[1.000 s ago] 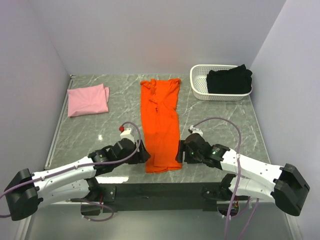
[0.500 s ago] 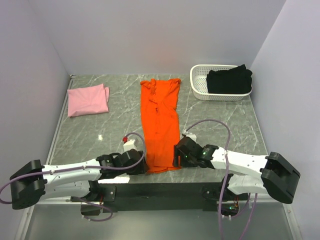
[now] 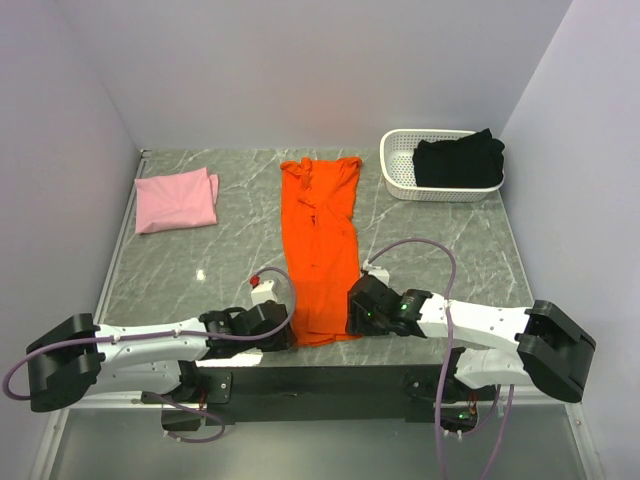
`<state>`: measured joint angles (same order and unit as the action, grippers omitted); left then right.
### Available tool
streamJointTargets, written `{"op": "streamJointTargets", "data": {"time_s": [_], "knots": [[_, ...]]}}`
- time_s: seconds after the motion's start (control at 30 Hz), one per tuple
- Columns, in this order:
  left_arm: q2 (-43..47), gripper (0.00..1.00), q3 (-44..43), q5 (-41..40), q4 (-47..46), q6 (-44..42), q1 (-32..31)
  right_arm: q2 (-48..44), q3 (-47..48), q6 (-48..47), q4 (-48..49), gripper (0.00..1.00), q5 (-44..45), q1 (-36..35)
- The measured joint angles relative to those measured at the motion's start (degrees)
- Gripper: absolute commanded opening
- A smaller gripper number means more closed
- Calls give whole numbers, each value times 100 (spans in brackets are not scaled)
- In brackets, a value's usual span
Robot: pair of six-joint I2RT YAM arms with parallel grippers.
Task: Fold and stack the t-shirts
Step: Fold the tshirt
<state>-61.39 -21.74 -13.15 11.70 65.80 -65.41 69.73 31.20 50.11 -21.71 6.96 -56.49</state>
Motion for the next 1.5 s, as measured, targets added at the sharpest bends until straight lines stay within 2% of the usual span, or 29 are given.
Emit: {"op": "streamJointTargets", "data": {"time_s": [0.17, 0.3, 0.4, 0.43, 0.5, 0.8, 1.0, 1.23, 1.4, 1.5], "knots": [[0, 30, 107, 4, -181, 11, -7, 17, 0, 20, -9, 44, 13, -55], [0, 20, 243, 20, -431, 98, -9, 17, 0, 66, -15, 33, 39, -90], [2, 1, 306, 35, -527, 140, -9, 17, 0, 81, -24, 19, 57, -103], [11, 0, 321, 48, -544, 155, -9, 17, 0, 87, -28, 9, 57, -107], [74, 0, 345, 81, -544, 144, -11, 17, 0, 83, -44, 0, 57, -114], [855, 0, 610, 385, -501, 245, -72, 4, 94, 94, -313, 0, -17, -319], [1296, 0, 748, 533, -426, 566, -352, -133, 103, 157, -540, 0, -140, -664], [1982, 0, 737, 155, -227, 951, -619, -402, 345, 264, -920, 0, -76, -815], [1843, 0, 647, -334, -238, 977, -566, -457, 702, 205, -944, 0, 90, -706], [1567, 0, 498, -393, -321, 815, -289, -393, 863, 55, -907, 0, 146, -431]]}}
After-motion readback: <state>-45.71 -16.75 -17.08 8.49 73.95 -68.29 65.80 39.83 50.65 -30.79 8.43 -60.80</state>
